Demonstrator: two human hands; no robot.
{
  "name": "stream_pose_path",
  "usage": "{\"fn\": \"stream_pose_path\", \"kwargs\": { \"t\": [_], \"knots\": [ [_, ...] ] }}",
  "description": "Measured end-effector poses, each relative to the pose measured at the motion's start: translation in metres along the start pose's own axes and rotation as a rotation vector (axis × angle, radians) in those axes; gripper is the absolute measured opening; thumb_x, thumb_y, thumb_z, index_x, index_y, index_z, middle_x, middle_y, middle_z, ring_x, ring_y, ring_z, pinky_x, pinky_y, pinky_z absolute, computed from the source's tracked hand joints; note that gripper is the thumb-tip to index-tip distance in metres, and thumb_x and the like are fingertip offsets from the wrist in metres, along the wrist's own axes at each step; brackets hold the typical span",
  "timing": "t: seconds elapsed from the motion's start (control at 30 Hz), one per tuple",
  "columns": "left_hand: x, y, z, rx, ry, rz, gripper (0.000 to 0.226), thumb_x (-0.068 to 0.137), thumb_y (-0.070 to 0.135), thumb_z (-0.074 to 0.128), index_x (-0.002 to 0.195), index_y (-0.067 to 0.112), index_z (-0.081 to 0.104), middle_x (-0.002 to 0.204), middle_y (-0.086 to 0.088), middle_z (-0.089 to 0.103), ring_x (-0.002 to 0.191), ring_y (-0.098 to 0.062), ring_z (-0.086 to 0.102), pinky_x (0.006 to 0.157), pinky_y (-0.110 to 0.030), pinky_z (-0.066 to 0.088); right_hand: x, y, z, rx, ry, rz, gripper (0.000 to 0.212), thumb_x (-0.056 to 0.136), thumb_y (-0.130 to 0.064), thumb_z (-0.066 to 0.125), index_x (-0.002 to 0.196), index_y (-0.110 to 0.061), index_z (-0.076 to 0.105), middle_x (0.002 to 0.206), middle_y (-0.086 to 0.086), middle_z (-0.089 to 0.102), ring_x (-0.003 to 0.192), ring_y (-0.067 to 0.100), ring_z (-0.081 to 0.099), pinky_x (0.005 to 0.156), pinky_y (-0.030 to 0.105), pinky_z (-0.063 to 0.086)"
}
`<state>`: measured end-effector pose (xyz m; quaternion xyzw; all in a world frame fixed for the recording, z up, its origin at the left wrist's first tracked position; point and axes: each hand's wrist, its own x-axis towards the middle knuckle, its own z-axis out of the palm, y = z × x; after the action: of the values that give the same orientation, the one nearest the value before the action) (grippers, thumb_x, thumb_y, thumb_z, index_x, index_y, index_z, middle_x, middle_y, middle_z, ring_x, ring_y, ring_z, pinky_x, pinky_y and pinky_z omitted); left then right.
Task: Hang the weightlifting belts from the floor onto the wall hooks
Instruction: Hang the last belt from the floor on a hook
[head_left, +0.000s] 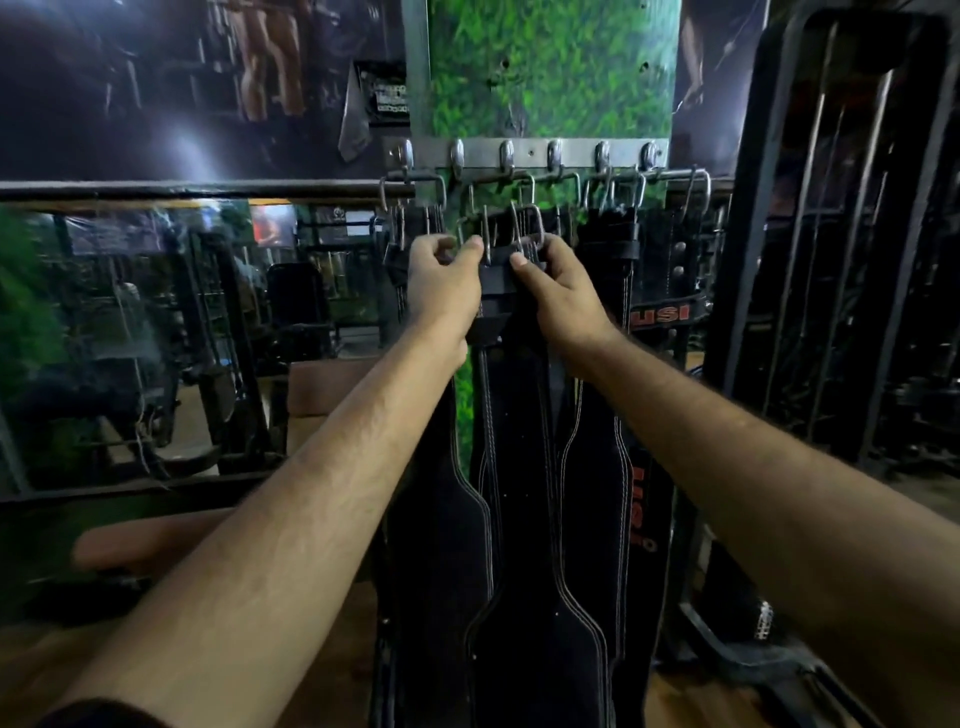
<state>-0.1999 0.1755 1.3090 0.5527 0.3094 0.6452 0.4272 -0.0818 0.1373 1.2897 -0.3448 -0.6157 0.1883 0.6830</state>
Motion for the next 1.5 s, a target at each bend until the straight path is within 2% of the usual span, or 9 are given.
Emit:
{"fn": "stream_pose_path", "kwargs": {
  "t": [0.1, 0.2, 0.37, 0.77, 0.9, 1.07, 1.2, 1.3, 1.5],
  "knots": [
    [0.01, 0.012, 0.001, -0.089, -0.069, 0.02, 0.019, 0.094, 0.031, 0.063, 0.083, 0.015, 0.061, 0.084, -0.01, 0.066, 0.074, -0.025, 0.066, 0.068, -0.042, 0.057, 0.015, -0.001, 0.003, -0.035, 0.028, -0.034, 0.004, 0.104, -0.014, 0.052, 0.105, -0.015, 0.056, 0.096, 0.005, 0.065, 0.086, 0.016, 0.066, 0.078, 0.037, 0.06],
    [0.024, 0.02, -0.001, -0.161, -0.136, 0.015, 0.02, 0.097, 0.029, 0.063, 0.083, 0.016, 0.071, 0.089, -0.008, 0.074, 0.086, -0.029, 0.074, 0.076, -0.046, 0.061, 0.039, -0.004, 0.005, -0.075, 0.08, -0.033, 0.009, 0.1, -0.023, 0.058, 0.096, -0.016, 0.056, 0.091, 0.011, 0.063, 0.082, 0.023, 0.062, 0.074, 0.043, 0.056],
    [0.061, 0.032, 0.004, -0.112, 0.052, 0.001, 0.025, 0.089, 0.03, 0.073, 0.07, 0.014, 0.068, 0.08, -0.01, 0.072, 0.076, -0.028, 0.07, 0.078, -0.058, 0.061, 0.08, -0.001, 0.021, -0.109, 0.171, 0.052, 0.022, 0.098, -0.03, 0.063, 0.082, -0.021, 0.052, 0.075, -0.002, 0.056, 0.069, 0.015, 0.054, 0.066, 0.033, 0.047],
    [0.104, 0.03, 0.019, -0.079, 0.308, 0.006, 0.021, 0.074, 0.024, 0.084, 0.07, 0.014, 0.067, 0.08, -0.008, 0.075, 0.073, -0.028, 0.074, 0.067, -0.049, 0.064, 0.125, 0.003, 0.028, -0.349, 0.158, 0.252, 0.042, 0.095, -0.044, 0.061, 0.12, -0.01, 0.06, 0.115, 0.014, 0.069, 0.106, 0.034, 0.066, 0.095, 0.048, 0.056],
    [0.083, 0.015, 0.02, -0.059, 0.285, 0.091, 0.027, 0.09, 0.022, 0.073, 0.07, 0.013, 0.057, 0.055, 0.019, 0.061, 0.059, -0.002, 0.06, 0.061, -0.025, 0.05, 0.096, 0.013, 0.026, -0.351, 0.166, 0.139, 0.047, 0.094, -0.042, 0.063, 0.132, -0.016, 0.052, 0.116, 0.005, 0.067, 0.107, 0.027, 0.065, 0.097, 0.045, 0.054],
    [0.06, -0.017, 0.004, -0.171, 0.142, -0.001, 0.027, 0.082, 0.04, 0.075, 0.076, 0.013, 0.074, 0.079, 0.004, 0.076, 0.082, -0.024, 0.072, 0.086, -0.04, 0.059, 0.043, 0.049, 0.022, -0.078, 0.209, 0.095, 0.053, 0.087, -0.042, 0.072, 0.133, -0.026, 0.053, 0.105, -0.004, 0.071, 0.095, 0.015, 0.07, 0.087, 0.04, 0.059],
    [0.03, -0.037, -0.002, -0.316, -0.016, -0.08, 0.016, 0.094, 0.022, 0.066, 0.093, 0.007, 0.073, 0.089, -0.014, 0.074, 0.078, -0.024, 0.073, 0.075, -0.037, 0.062, 0.008, 0.077, 0.018, -0.037, 0.163, 0.14, 0.026, 0.089, -0.031, 0.075, 0.085, -0.007, 0.066, 0.063, -0.003, 0.057, 0.058, 0.014, 0.05, 0.058, 0.036, 0.046],
    [0.013, -0.057, -0.006, -0.272, -0.058, -0.048, 0.023, 0.093, 0.018, 0.068, 0.107, 0.001, 0.07, 0.105, -0.014, 0.074, 0.1, -0.021, 0.071, 0.094, -0.035, 0.057, -0.008, 0.086, 0.01, -0.079, 0.074, 0.121, 0.037, 0.091, -0.027, 0.074, 0.063, -0.01, 0.057, 0.053, -0.009, 0.051, 0.052, 0.009, 0.044, 0.052, 0.028, 0.038],
    [-0.014, -0.098, -0.021, -0.144, -0.115, -0.028, 0.008, 0.093, 0.003, 0.065, 0.091, 0.007, 0.071, 0.085, -0.004, 0.075, 0.081, -0.013, 0.071, 0.077, -0.026, 0.058, -0.038, 0.111, -0.003, -0.033, -0.11, 0.198, 0.022, 0.09, -0.022, 0.077, 0.092, 0.0, 0.074, 0.089, 0.018, 0.077, 0.074, 0.019, 0.07, 0.069, 0.041, 0.059]
  ]
}}
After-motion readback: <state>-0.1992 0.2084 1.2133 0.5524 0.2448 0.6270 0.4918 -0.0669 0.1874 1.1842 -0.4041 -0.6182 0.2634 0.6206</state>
